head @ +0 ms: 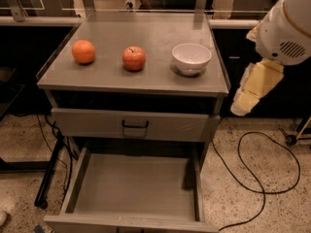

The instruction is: Place apple into middle drawer

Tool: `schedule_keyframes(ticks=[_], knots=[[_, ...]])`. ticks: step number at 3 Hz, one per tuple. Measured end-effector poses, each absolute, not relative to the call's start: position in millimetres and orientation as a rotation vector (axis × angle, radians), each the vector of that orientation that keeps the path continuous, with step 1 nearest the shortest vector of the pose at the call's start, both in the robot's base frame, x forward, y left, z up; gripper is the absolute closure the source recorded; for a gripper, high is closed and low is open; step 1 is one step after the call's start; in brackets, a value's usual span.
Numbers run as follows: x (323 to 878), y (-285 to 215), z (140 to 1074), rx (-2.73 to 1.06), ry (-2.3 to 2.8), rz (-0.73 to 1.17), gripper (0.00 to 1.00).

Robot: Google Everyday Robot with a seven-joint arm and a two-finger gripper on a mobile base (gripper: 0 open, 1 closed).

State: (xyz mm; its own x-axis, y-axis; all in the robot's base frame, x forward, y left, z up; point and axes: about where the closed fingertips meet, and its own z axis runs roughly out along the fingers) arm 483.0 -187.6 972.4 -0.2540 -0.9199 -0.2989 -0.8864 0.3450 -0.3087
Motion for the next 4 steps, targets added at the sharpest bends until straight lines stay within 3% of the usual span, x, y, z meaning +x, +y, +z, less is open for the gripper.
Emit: schedule_keyframes(ticks=[3,4], knots=[[487.7,-169.7,948.8,-1.491,2.185,-0.007,0.0],[518.4,-145.3,932.8,-1.417,2.133,0.023,0.0]])
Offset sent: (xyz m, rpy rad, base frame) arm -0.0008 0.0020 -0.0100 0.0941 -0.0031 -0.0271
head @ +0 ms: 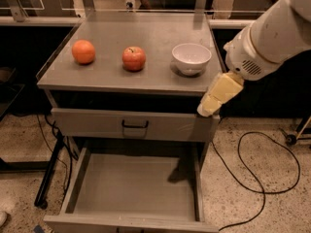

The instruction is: Place apple into middle drawer

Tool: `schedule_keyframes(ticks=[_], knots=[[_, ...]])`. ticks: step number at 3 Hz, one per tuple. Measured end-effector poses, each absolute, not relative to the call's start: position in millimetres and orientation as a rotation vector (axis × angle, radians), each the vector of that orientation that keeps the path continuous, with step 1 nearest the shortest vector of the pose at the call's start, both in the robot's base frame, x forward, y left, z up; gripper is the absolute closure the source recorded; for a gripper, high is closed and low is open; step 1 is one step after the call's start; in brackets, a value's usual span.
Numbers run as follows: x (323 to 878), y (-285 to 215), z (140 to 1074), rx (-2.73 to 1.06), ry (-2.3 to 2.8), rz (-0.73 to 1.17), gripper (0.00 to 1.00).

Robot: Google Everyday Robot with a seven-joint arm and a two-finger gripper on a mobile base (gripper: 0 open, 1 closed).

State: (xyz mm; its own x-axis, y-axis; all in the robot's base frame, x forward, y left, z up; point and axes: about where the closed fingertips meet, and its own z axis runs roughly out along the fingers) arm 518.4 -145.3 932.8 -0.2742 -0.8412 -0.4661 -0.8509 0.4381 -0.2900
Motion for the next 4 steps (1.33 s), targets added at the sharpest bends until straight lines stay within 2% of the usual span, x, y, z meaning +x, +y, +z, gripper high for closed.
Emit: schedule_keyframes(ticks=[2,4], knots=[[524.3,-141.2,932.5,-1.384,2.106,0.031,0.0],[562.9,-101.1,900.4,-1.309,2.06,0.09,0.0]])
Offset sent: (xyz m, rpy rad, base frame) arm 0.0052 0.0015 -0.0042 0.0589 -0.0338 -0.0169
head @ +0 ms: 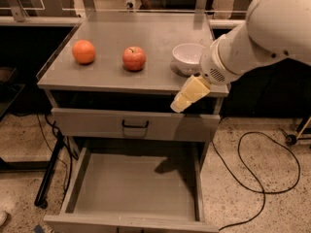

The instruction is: Place apple into middle drawer

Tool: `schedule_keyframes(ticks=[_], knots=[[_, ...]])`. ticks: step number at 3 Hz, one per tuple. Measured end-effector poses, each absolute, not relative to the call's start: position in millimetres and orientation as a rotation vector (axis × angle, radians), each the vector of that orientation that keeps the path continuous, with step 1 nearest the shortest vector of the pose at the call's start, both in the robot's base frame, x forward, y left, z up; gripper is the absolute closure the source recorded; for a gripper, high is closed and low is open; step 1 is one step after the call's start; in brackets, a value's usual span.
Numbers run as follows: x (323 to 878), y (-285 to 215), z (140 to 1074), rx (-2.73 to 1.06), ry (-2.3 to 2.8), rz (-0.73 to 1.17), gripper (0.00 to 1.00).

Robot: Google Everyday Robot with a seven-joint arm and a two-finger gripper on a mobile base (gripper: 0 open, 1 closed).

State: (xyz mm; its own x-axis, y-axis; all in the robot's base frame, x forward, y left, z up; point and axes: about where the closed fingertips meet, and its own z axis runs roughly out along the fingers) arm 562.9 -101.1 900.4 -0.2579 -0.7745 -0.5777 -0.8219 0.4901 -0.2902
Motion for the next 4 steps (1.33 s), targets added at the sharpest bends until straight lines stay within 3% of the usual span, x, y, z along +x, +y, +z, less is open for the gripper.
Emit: schedule_keyframes(ticks=[2,4], knots=[[585.4,-87.0,890.5,-1.301,2.029,0.134,0.0],[632.4,-39.6,884.3,-1.269,1.893,0.165,0.0]])
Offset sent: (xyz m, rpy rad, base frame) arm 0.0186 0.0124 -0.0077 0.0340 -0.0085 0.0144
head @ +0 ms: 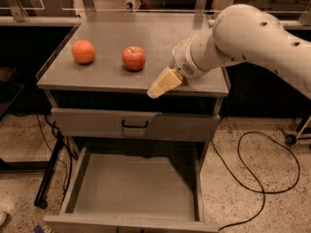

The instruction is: Place apple into middle drawer

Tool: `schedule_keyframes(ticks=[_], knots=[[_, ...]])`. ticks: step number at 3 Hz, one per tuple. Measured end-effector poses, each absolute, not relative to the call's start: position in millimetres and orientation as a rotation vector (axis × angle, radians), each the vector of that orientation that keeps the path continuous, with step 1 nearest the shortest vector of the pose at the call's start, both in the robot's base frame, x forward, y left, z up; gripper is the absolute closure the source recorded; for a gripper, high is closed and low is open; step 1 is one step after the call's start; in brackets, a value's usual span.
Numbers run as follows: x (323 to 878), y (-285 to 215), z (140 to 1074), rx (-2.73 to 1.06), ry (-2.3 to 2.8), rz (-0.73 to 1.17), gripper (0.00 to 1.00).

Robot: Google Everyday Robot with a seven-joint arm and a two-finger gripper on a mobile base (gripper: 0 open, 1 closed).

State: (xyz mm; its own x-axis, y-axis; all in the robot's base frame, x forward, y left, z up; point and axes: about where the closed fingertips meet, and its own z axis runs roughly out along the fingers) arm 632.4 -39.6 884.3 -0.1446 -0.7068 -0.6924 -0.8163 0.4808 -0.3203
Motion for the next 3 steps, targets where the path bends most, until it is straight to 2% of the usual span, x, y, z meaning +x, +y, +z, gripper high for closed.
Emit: schedule_keyframes(ticks=[1,3], knots=[[667.0,-11.4,881.1,-1.254,1.845,0.214,0.0],[685.7,-6.4,870.5,-1.204,1.836,0.24,0.0]])
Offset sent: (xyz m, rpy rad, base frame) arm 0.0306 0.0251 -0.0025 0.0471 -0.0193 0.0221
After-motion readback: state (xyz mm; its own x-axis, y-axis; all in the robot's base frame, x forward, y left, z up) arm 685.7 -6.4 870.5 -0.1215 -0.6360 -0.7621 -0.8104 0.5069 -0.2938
